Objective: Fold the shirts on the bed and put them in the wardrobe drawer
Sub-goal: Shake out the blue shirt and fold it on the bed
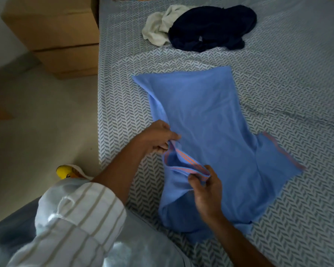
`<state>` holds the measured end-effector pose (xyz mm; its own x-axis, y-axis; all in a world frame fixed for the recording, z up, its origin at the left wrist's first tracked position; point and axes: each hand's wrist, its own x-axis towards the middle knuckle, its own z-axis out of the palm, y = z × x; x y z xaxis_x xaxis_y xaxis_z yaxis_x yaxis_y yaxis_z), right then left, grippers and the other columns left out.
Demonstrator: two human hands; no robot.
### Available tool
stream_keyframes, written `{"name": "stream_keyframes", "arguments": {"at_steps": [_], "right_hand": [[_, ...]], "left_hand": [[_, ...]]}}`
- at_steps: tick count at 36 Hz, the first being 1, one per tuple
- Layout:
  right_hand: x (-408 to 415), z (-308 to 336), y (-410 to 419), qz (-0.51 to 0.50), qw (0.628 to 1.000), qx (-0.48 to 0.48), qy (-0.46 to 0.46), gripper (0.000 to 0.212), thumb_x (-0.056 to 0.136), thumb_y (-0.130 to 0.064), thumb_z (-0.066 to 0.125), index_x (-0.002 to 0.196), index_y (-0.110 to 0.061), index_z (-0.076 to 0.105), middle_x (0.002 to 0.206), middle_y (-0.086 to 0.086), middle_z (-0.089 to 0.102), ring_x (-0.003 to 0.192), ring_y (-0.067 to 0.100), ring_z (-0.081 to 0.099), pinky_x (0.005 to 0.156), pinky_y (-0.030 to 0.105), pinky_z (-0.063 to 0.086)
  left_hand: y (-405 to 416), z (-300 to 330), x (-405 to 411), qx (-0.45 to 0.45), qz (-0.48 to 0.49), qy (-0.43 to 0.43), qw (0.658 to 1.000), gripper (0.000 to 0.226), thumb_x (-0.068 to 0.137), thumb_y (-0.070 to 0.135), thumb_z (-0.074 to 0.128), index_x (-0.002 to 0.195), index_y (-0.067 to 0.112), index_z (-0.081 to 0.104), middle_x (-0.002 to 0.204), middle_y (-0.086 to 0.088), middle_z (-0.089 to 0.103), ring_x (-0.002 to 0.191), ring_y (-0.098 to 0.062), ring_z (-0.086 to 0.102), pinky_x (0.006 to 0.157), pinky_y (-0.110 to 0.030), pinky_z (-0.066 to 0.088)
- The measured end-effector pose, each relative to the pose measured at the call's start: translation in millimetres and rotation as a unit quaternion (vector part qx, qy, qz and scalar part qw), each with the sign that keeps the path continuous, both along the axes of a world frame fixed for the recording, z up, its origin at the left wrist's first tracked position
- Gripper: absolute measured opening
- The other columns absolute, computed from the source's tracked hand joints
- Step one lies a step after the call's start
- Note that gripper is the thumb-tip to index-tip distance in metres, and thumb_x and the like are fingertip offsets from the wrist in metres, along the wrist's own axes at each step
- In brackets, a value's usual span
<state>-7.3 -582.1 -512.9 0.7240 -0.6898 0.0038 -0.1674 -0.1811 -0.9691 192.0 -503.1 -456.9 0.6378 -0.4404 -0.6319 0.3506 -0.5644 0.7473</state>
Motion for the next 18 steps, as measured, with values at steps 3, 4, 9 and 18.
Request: {"name": "stream_keyframes", "arguments": {"at_steps": [3, 4, 9, 18], "right_hand": [[-7.1, -12.9, -19.1, -0.075, 0.991, 0.107, 0.044, 0.018, 0.082, -0.020, 0.069, 0.072, -0.010, 0.058, 0.063, -0.001, 0.052, 0.057, 0.005, 0.046, 0.049, 0.028, 0.043], [-9.6, -19.0, -25.6, -0.089, 0.987, 0.110, 0.074, 0.018, 0.083, -0.019, 0.070, 0.072, -0.010, 0.059, 0.062, 0.000, 0.052, 0.058, 0.008, 0.047, 0.049, 0.026, 0.042], [-11.3, -23.5, -50.6, -0.064, 0.971, 0.098, 0.209, 0.028, 0.087, -0.024, 0.074, 0.070, -0.007, 0.059, 0.060, 0.006, 0.056, 0.055, 0.015, 0.057, 0.044, 0.028, 0.047], [-11.2, -32.2, -65.6, -0.073, 0.960, 0.094, 0.254, 0.023, 0.083, -0.029, 0.077, 0.078, -0.010, 0.064, 0.066, 0.009, 0.065, 0.055, 0.026, 0.067, 0.055, 0.056, 0.059]], "left_hand": [[-17.6, -3.5, -5.4, -0.045, -0.011, 0.078, 0.996, 0.011, 0.101, 0.024, 0.055, 0.092, 0.020, 0.051, 0.061, -0.006, 0.066, 0.052, -0.015, 0.062, 0.058, -0.026, 0.054], [-19.8, -7.4, -5.1, -0.036, -0.009, 0.078, 0.996, 0.008, 0.103, 0.026, 0.052, 0.097, 0.020, 0.053, 0.073, -0.011, 0.072, 0.064, -0.020, 0.069, 0.070, -0.032, 0.058], [-13.1, -27.0, 1.7, 0.017, 0.006, -0.023, 1.000, 0.009, 0.096, 0.014, 0.054, 0.098, 0.020, 0.061, 0.087, -0.015, 0.073, 0.069, -0.019, 0.064, 0.060, -0.023, 0.047], [-8.8, -48.8, 12.0, 0.042, -0.048, -0.115, 0.991, 0.026, 0.087, 0.012, 0.074, 0.109, 0.007, 0.062, 0.079, -0.006, 0.062, 0.071, -0.021, 0.061, 0.067, -0.034, 0.055]]}}
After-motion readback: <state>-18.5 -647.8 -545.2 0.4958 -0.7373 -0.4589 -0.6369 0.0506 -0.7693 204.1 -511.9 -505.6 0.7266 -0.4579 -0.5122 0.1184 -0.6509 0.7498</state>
